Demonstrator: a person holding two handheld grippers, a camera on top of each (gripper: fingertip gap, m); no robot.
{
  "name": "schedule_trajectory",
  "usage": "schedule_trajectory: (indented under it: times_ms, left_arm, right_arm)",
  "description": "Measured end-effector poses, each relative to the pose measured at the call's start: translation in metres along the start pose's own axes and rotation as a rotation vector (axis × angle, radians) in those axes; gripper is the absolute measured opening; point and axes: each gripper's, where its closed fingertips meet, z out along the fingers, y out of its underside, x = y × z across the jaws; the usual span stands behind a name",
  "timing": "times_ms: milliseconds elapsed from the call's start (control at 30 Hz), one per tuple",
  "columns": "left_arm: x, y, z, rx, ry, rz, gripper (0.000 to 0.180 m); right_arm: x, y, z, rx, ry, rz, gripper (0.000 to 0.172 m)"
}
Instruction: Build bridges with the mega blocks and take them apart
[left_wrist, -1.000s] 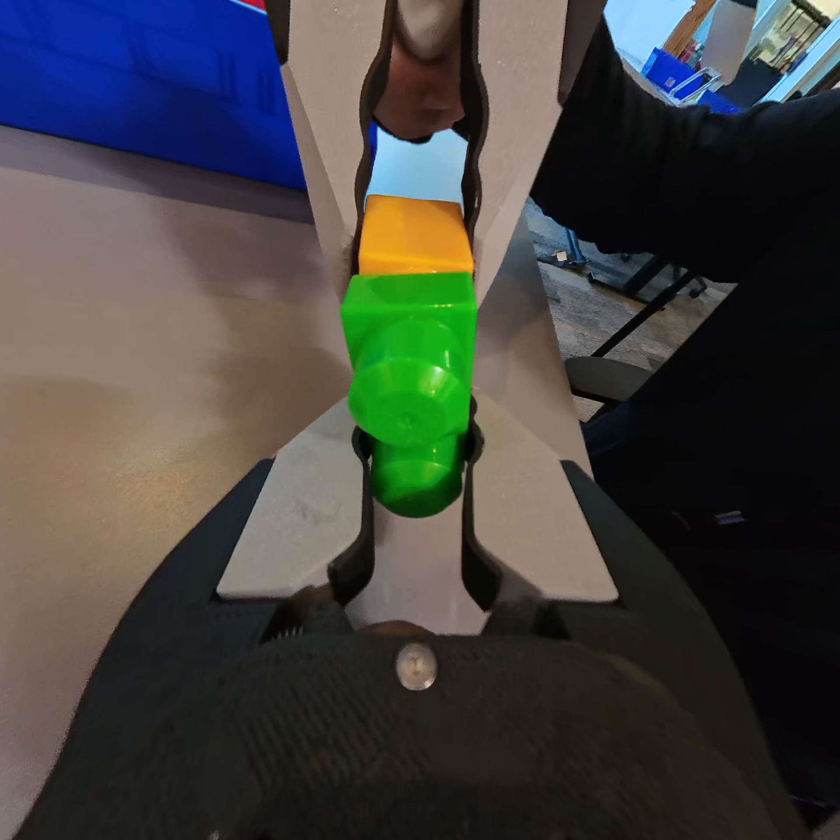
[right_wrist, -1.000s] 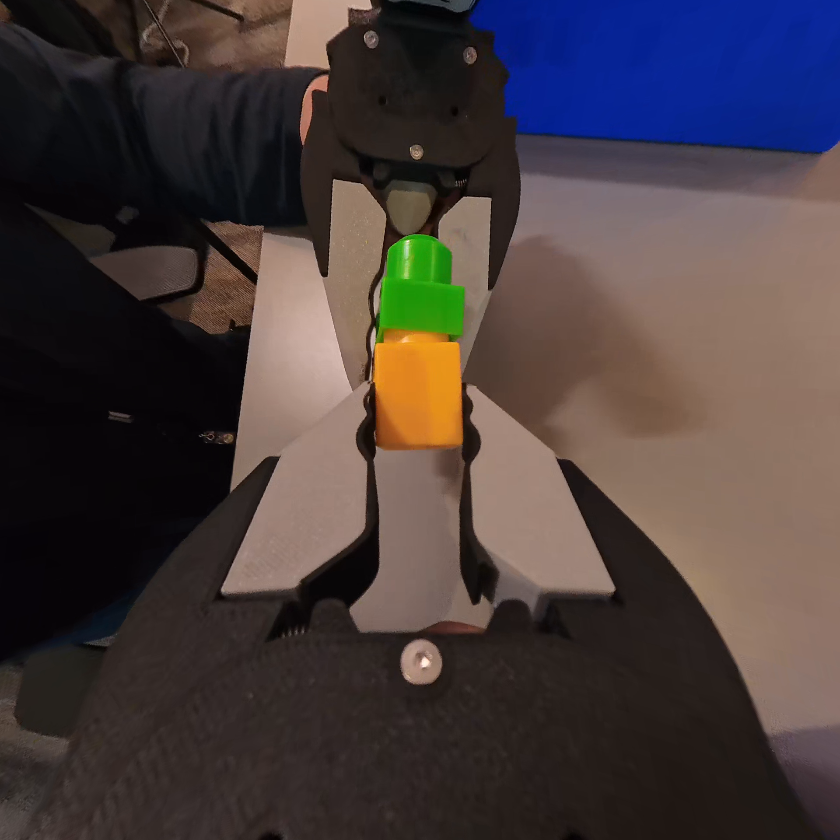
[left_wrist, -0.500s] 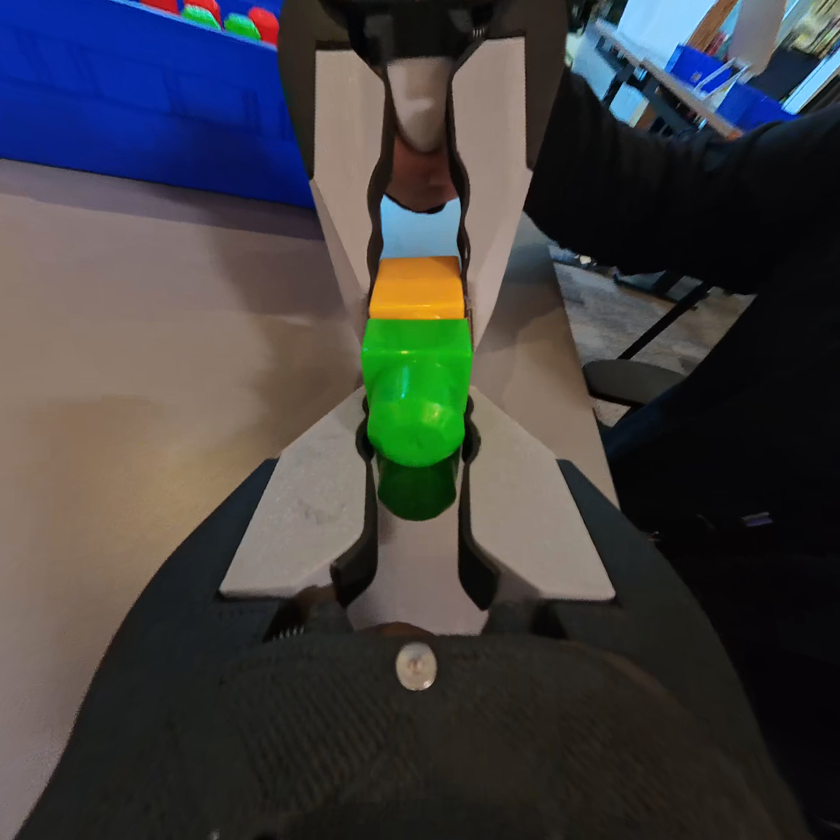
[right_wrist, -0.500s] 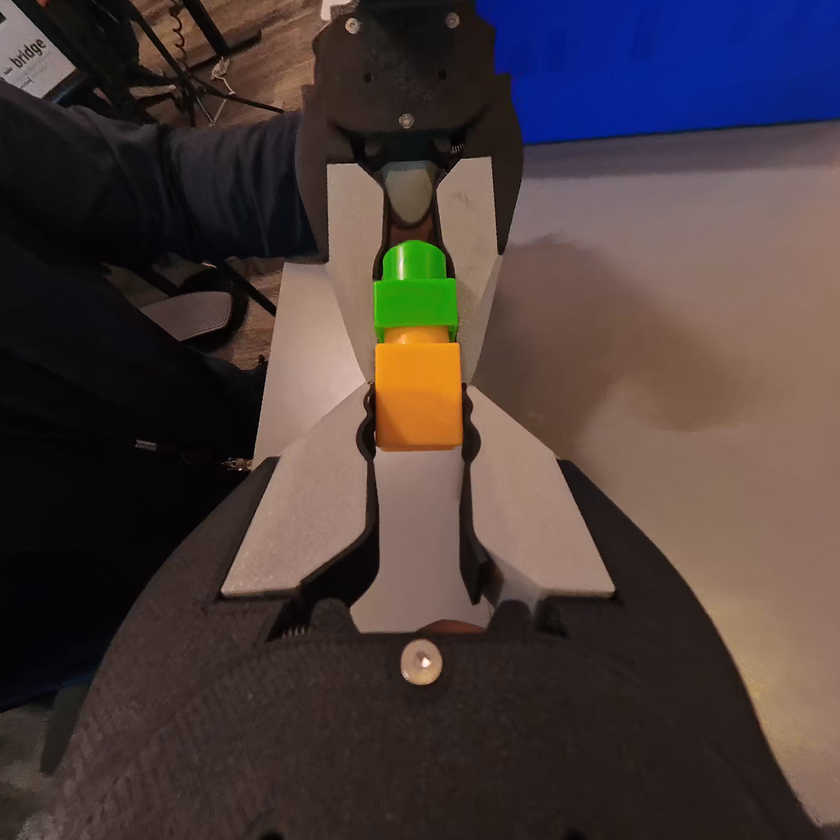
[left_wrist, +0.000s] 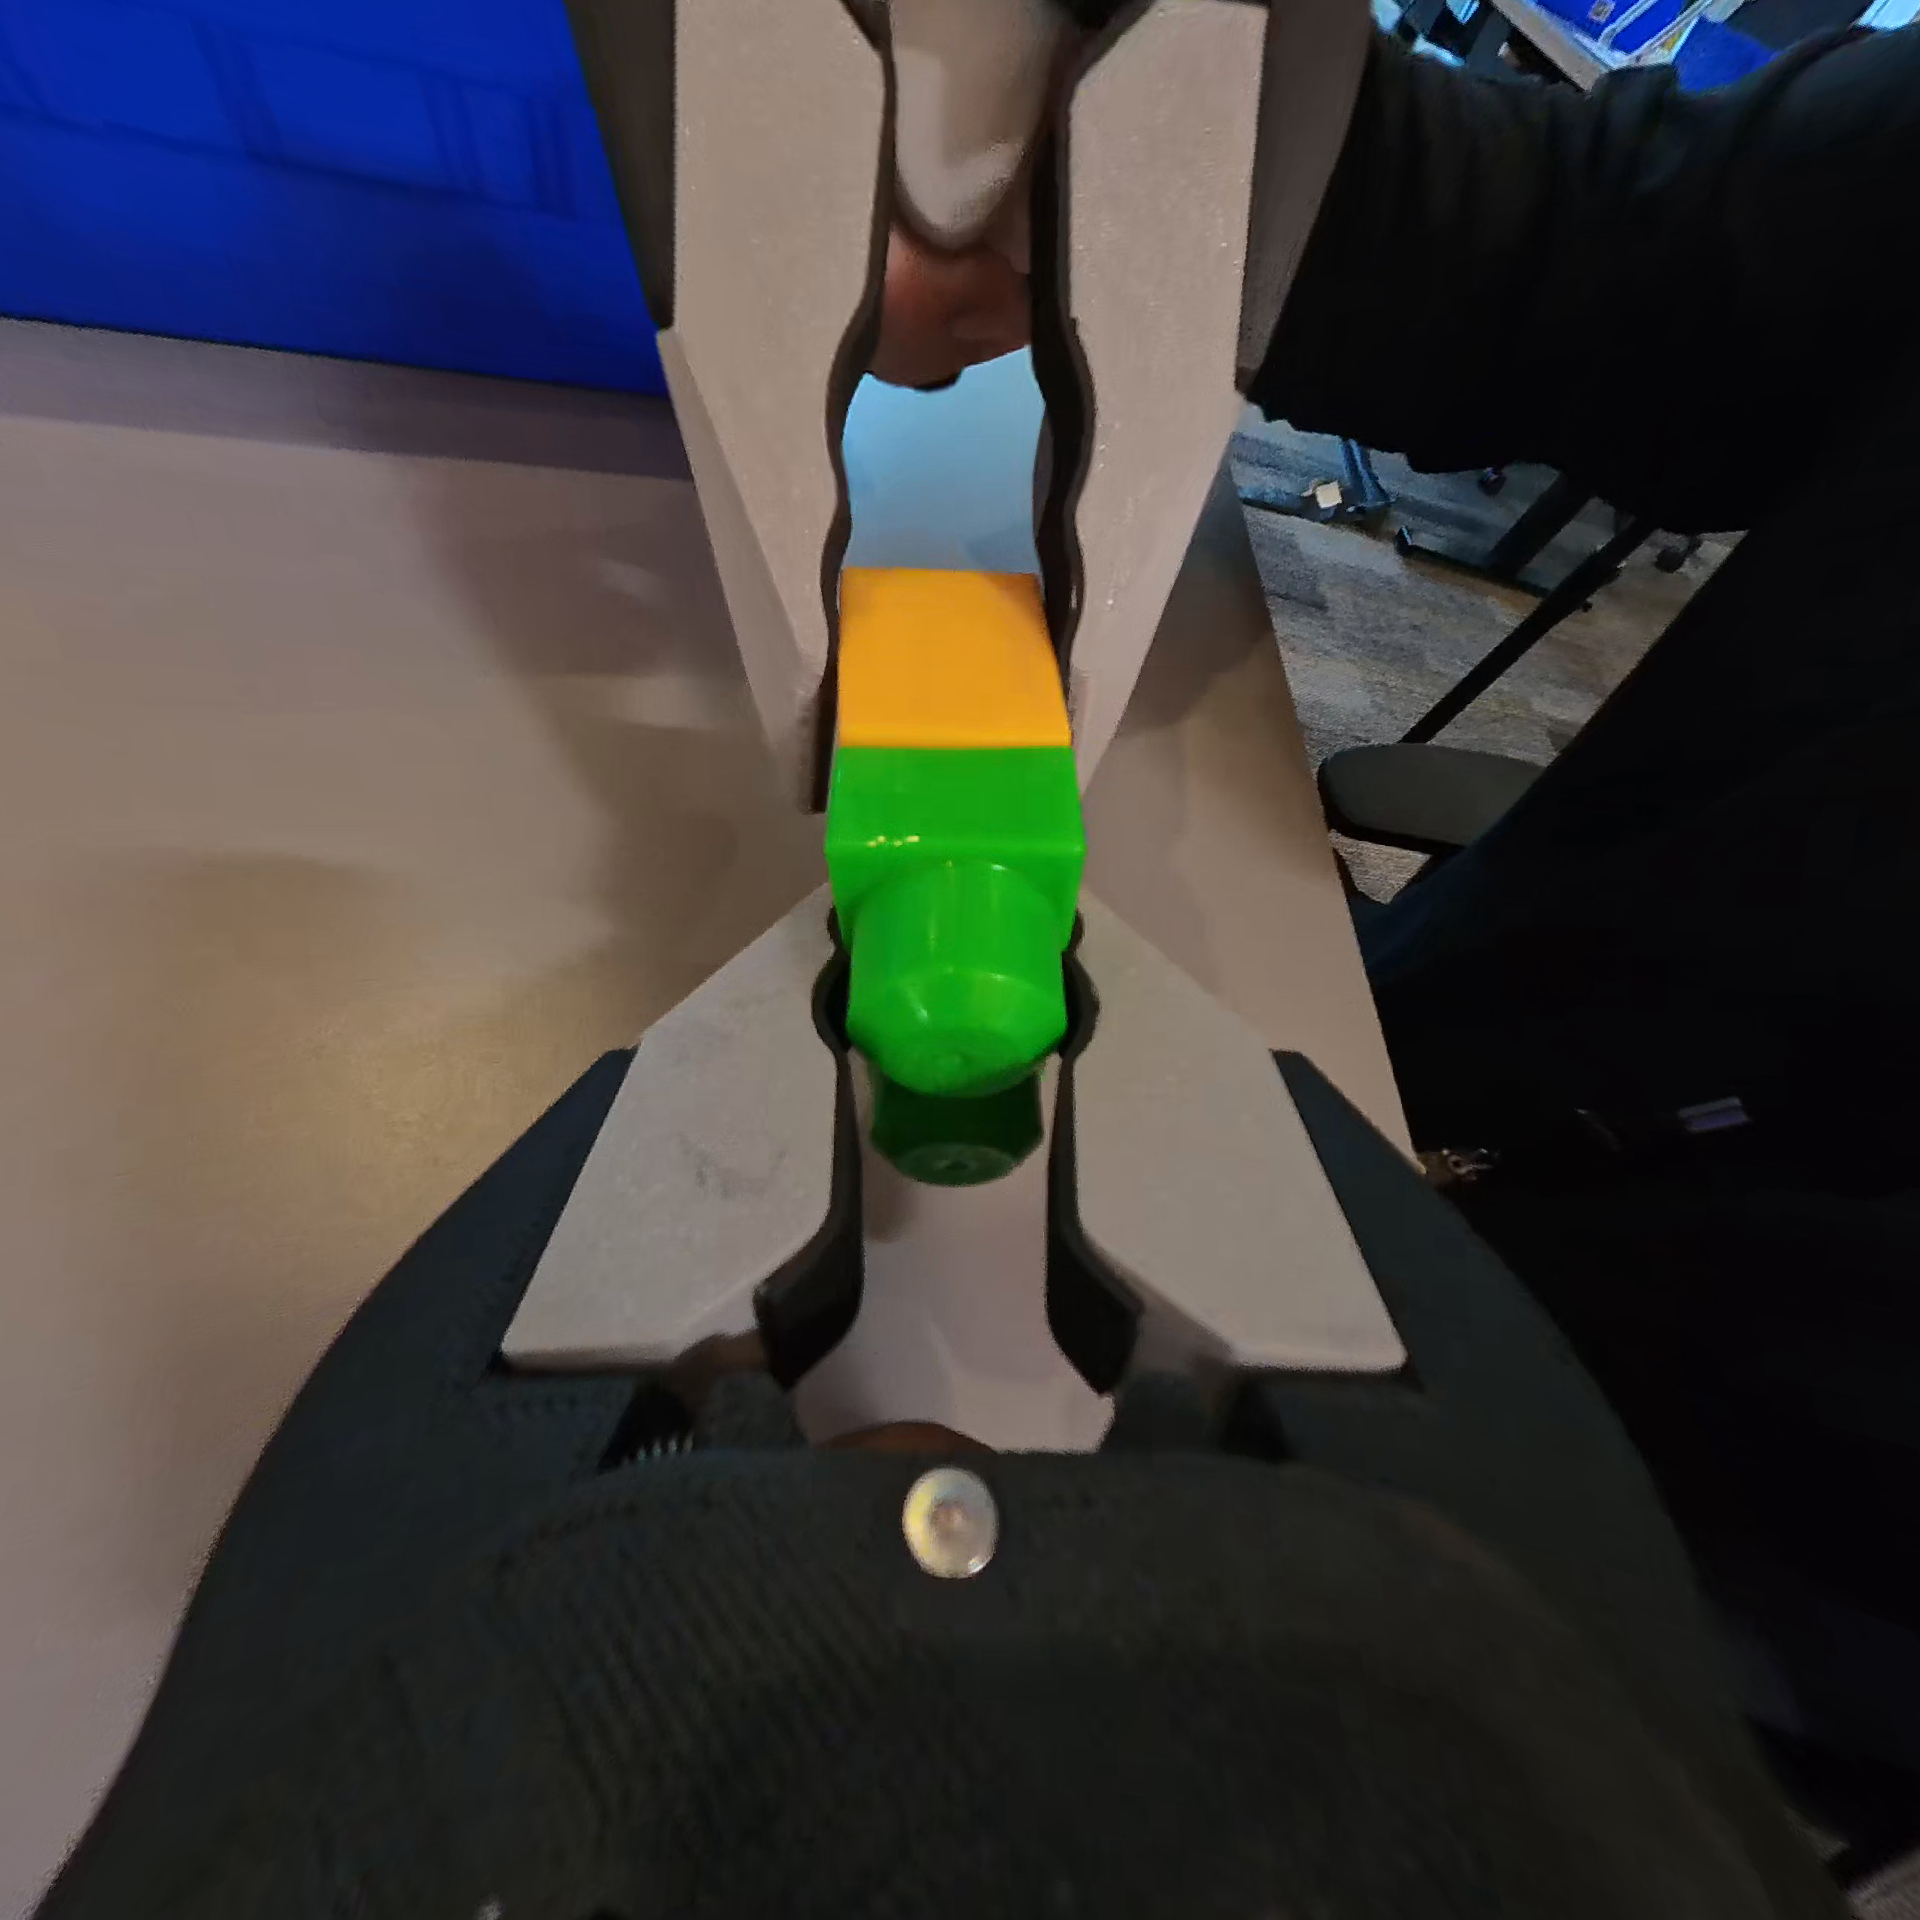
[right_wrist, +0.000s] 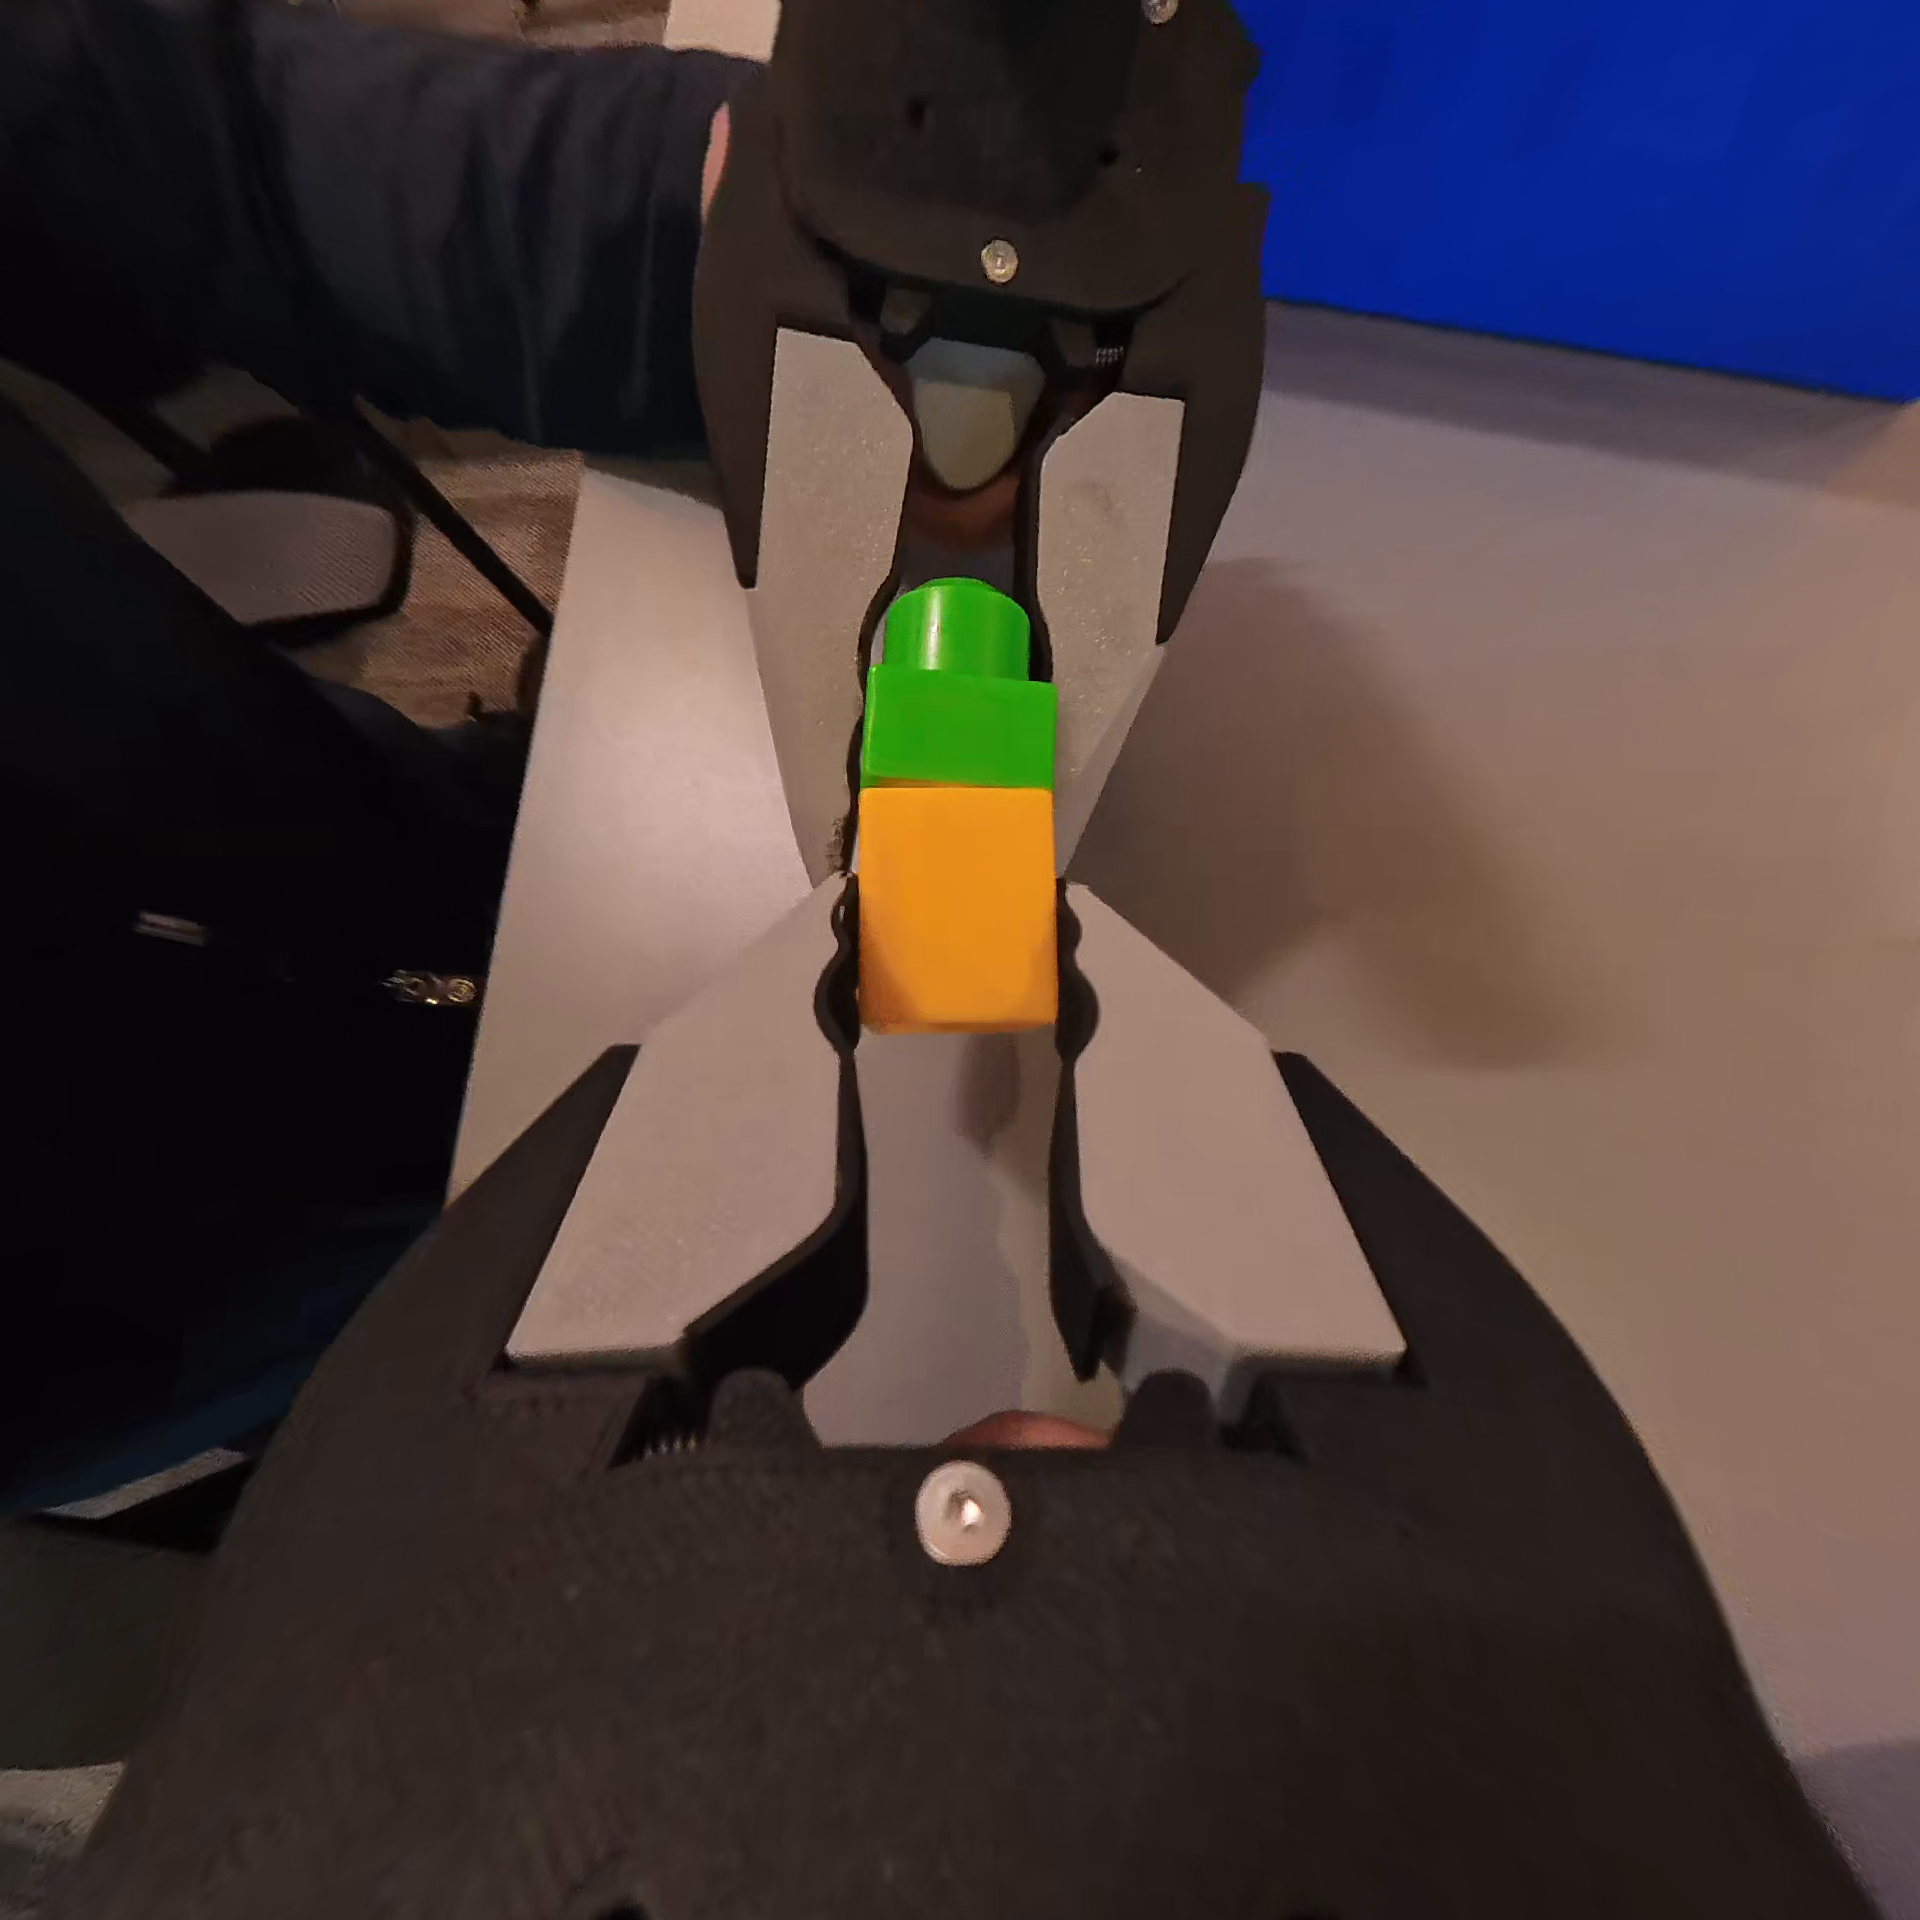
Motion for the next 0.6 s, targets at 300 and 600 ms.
schedule_trajectory:
  times_ms: [300,600]
  left_arm:
    - [-0.002,0.0,-0.002,0.011,0.009,-0.026,0.034]
    - [-0.009,0.017,0.007,-0.089,-0.04,-0.003,0.034]
  right_arm:
    - [-0.002,-0.006,0.004,0.082,-0.115,0.144,0.032]
    - [0.002,0.01,0.021,0.014,-0.065,0.118,0.032]
